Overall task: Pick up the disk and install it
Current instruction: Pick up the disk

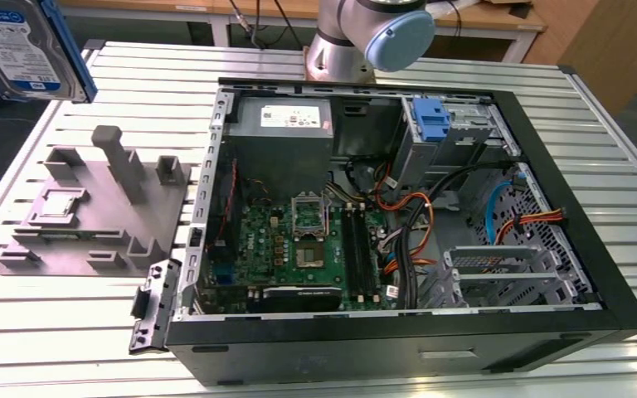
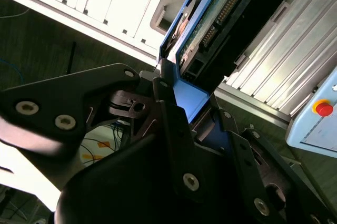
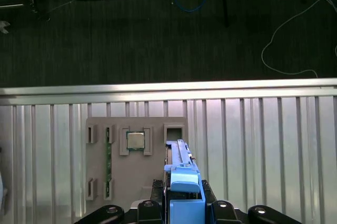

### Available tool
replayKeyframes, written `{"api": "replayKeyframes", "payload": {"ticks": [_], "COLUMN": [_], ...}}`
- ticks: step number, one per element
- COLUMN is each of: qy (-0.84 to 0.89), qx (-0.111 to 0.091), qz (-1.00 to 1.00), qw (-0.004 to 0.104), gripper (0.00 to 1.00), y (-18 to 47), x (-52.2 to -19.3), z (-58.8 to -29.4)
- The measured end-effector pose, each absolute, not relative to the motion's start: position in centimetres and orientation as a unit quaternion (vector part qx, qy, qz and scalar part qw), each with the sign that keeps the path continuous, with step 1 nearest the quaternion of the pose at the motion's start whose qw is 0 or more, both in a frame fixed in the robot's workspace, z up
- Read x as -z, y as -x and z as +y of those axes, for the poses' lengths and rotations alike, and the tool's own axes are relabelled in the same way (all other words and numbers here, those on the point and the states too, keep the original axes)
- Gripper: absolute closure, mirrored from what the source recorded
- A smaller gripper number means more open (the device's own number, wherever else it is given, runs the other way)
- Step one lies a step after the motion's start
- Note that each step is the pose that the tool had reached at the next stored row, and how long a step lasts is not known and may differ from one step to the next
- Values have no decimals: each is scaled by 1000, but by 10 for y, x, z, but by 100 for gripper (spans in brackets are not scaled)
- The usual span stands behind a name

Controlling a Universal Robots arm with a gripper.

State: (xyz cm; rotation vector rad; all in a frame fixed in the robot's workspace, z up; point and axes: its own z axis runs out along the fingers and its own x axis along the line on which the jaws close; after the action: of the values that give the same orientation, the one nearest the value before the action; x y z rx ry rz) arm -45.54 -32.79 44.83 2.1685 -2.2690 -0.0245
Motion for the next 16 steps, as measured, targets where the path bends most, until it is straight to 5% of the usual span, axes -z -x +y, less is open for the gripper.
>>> {"api": "replayKeyframes", "payload": {"ticks": [16], "qy": [-691], "qx": [8], "qz": [-723], "qw": [1], "gripper": [64], "y": [455], "x": [-454], "z": [-328]}}
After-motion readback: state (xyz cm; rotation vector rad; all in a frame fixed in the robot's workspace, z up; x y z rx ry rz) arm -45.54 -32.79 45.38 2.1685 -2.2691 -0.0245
